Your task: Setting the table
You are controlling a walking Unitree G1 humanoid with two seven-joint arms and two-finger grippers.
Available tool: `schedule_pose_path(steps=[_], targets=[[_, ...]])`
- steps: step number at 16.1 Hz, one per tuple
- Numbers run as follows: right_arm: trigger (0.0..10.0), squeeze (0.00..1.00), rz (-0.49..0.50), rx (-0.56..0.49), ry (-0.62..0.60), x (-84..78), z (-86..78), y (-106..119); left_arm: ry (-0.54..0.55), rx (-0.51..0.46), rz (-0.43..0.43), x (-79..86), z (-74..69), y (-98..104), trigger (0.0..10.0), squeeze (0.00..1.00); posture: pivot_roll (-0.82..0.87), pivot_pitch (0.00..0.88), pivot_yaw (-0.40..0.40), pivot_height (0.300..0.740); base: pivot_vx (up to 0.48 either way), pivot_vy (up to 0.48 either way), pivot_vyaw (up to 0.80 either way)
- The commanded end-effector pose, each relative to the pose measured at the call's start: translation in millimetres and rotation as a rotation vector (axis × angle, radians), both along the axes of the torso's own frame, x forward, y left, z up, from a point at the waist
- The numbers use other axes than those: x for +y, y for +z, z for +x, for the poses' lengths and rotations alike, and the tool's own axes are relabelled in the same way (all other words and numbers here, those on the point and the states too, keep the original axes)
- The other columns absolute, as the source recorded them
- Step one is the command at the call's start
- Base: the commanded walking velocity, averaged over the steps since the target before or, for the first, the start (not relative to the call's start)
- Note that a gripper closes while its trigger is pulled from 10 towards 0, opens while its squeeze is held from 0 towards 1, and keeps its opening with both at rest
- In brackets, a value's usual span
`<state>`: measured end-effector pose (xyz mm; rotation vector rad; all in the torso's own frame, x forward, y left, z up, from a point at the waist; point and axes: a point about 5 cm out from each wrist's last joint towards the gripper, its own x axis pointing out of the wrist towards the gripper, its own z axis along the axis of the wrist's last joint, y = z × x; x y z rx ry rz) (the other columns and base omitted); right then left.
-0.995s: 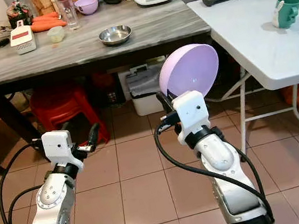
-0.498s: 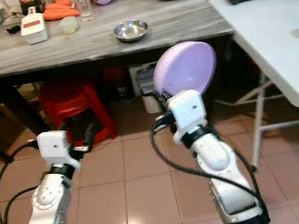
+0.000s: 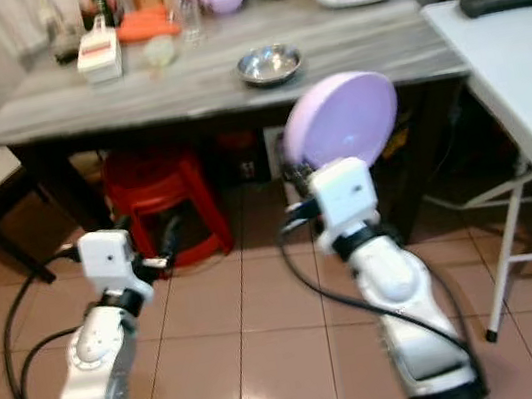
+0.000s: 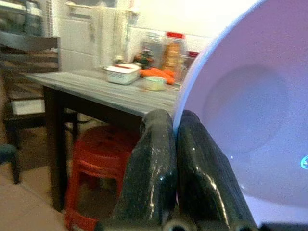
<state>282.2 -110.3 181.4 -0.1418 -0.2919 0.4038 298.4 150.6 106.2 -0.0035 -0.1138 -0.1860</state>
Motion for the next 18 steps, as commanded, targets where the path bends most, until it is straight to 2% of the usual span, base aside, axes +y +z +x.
schedule_pose_path(steps=[1,3,9,13,18], targets=[[10.0,0.00,0.002,-0.029,-0.013,-6.2,0.0,7.1,-0.017,-0.013,0.000,-3.5,0.7,3.1,10.0,0.00,-0.09,0.077,0.061,0.740,0.337,0.000,0.00],[10.0,0.00,0.009,-0.023,-0.021,-7.0,1.7,7.2,-0.020,-0.015,-0.001,-4.0,0.9,3.5,10.0,0.00,-0.09,0.077,0.061,0.740,0.349,0.000,0.00],[10.0,0.00,0.013,-0.020,-0.019,-5.6,2.3,6.2,-0.028,-0.019,-0.006,-5.1,0.9,4.2,10.0,0.00,-0.08,0.068,0.061,0.740,0.368,0.000,-0.62],[10.0,0.00,0.002,-0.027,-0.018,-5.2,1.0,6.3,-0.030,-0.018,-0.009,-6.3,0.2,3.8,10.0,0.00,-0.08,0.073,0.062,0.740,0.455,0.000,0.00],[10.0,0.00,-0.003,-0.032,-0.017,-4.8,0.7,6.4,-0.034,-0.018,-0.013,-7.4,0.4,3.9,10.0,0.00,-0.08,0.073,0.062,0.740,0.480,0.000,0.61]])
